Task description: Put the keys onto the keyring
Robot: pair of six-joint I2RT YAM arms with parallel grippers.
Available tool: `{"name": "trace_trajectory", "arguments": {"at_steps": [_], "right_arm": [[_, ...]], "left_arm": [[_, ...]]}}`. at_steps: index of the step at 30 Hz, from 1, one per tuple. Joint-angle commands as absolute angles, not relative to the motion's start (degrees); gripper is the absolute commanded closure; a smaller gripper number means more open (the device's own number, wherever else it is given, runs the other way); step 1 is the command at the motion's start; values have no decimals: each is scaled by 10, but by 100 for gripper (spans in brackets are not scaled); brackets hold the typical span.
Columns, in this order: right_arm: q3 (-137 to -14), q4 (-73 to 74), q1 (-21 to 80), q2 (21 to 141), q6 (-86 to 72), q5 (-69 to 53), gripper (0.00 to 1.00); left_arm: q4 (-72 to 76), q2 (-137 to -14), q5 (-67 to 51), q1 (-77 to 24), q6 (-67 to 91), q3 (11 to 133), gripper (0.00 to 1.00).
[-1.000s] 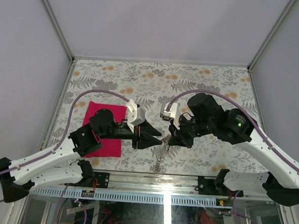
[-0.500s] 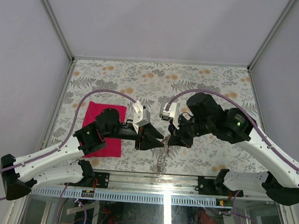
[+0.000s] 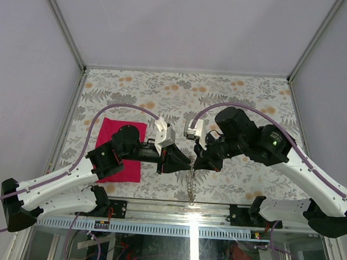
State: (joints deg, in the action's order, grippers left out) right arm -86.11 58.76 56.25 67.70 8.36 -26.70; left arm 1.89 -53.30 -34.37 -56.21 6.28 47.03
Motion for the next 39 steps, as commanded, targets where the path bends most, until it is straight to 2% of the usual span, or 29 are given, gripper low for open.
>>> {"name": "trace_trajectory", "arguments": {"at_steps": [1,6,9,14,19,22,32,39], "right_arm": [[-876,548,566,678,74,-287,100],[-869,533,567,673,69,-287,100],[-863,527,566,670,65,-288,100],[-850,509,567,656,55,-271,100],[-815,450,567,608,27,-242,69],[-781,391,567,566,0,-217,61],[-577,111,566,402,-264,-38,59],[-505,29,566,375,-360,-54,53]], "left_arm": [[64,-530,-355,-563,54,492,78],[69,-531,-361,-563,56,490,88],[70,-530,-364,-563,59,489,100],[74,-518,-344,-563,66,484,100],[89,-492,-304,-563,79,469,100],[96,-484,-289,-562,88,462,100],[148,-454,-229,-563,124,427,100],[151,-446,-218,-563,128,429,100]]}}
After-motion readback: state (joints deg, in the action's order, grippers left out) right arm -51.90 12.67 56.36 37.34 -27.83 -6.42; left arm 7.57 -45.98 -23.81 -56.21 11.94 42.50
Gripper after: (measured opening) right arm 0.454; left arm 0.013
